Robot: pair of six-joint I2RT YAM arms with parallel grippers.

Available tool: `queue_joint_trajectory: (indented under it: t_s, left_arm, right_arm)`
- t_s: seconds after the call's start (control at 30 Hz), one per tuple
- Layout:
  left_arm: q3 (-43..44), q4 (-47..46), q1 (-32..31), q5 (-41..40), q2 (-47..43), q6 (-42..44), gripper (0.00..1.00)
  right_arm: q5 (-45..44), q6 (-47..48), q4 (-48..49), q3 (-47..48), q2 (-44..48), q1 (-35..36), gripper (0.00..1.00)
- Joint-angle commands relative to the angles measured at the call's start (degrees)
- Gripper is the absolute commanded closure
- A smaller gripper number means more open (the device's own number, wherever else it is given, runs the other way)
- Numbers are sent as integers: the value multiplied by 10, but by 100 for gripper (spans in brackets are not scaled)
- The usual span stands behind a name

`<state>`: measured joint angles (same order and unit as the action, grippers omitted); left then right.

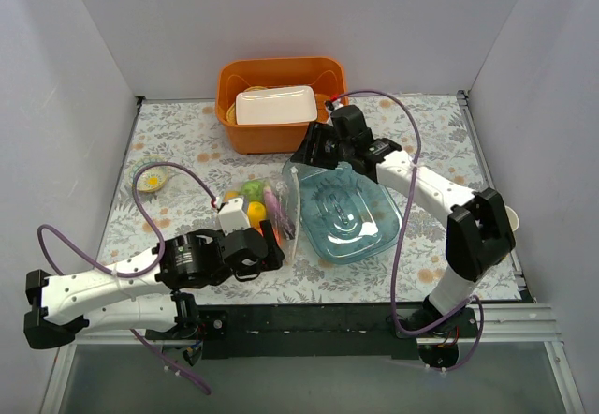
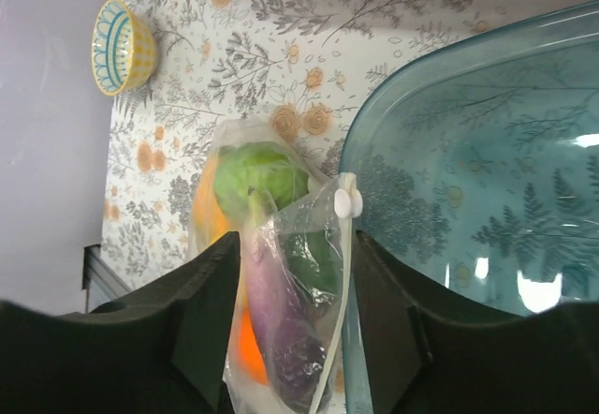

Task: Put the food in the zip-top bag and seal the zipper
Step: Zip the zipper food storage bag at the center of the board, then reset both arms

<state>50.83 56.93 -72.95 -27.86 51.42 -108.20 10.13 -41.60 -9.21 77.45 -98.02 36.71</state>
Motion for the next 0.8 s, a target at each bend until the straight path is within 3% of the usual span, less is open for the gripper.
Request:
queue_joint_trajectory:
  t_s: [0.0, 0.07, 0.13, 0.27, 0.4, 0.5, 0.53, 0.77]
  left_arm:
    - [34, 35, -3, -60, -20, -1, 13]
    - [40, 46, -3, -77, -23, -6, 11]
    - [45, 56, -3, -87, -21, -10, 2]
    - [58, 58, 1, -97, 0, -10, 2]
    - [74, 28, 27, -96, 15, 47, 2]
    - [79, -42, 96, -30, 21, 145, 2]
    - [76, -81, 147, -8, 25, 168, 2]
    - [141, -145, 314, 98, 92, 296, 2]
  right_arm:
    - [-84, 52, -46, 10, 67, -5, 38]
    - [-99, 57, -65, 3, 77, -9, 37]
    - [-99, 62, -72, -13, 95, -13, 36]
    - [-127, 71, -90, -54, 127, -28, 36]
    - [-134, 83, -106, -99, 170, -49, 36]
    - [-138, 93, -114, -133, 200, -66, 35]
    - [-138, 95, -116, -140, 208, -73, 35]
    - [-152, 123, -150, -179, 259, -103, 35]
